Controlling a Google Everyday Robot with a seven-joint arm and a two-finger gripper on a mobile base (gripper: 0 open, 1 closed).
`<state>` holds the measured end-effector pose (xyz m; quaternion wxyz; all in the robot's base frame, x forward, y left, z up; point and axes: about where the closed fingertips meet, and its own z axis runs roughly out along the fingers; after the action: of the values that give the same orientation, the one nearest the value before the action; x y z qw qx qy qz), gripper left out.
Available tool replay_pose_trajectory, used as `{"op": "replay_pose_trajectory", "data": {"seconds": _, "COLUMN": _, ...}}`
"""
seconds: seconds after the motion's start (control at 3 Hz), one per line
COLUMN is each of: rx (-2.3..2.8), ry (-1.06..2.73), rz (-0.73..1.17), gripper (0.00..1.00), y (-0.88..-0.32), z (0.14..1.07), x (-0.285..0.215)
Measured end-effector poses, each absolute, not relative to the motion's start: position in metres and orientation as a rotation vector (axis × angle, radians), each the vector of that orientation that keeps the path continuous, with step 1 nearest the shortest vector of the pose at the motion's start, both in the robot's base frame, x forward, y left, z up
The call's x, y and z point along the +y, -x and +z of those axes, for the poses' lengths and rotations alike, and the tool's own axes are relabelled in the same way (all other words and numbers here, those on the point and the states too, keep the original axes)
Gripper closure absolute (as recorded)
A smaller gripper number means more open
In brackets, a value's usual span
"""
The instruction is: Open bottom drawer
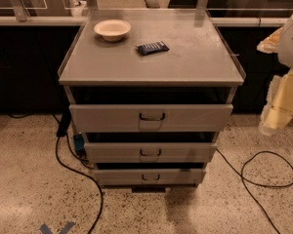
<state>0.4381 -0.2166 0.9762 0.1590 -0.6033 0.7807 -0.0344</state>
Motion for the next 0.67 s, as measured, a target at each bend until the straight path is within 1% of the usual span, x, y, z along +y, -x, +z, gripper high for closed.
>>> {"op": "replay_pose_trajectory", "data": {"seconds": 0.33, "rx": 2.232, "ry": 1.725, "rz": -0.098, "gripper": 0.0, "y": -0.438, "z": 0.976, "x": -0.217}}
{"op": "replay_pose_trajectory", "data": {"seconds": 0.67, "rx": 2.253, "ry": 1.718, "rz": -0.093, "gripper": 0.0, "y": -0.435, "z": 0.953, "x": -0.22}}
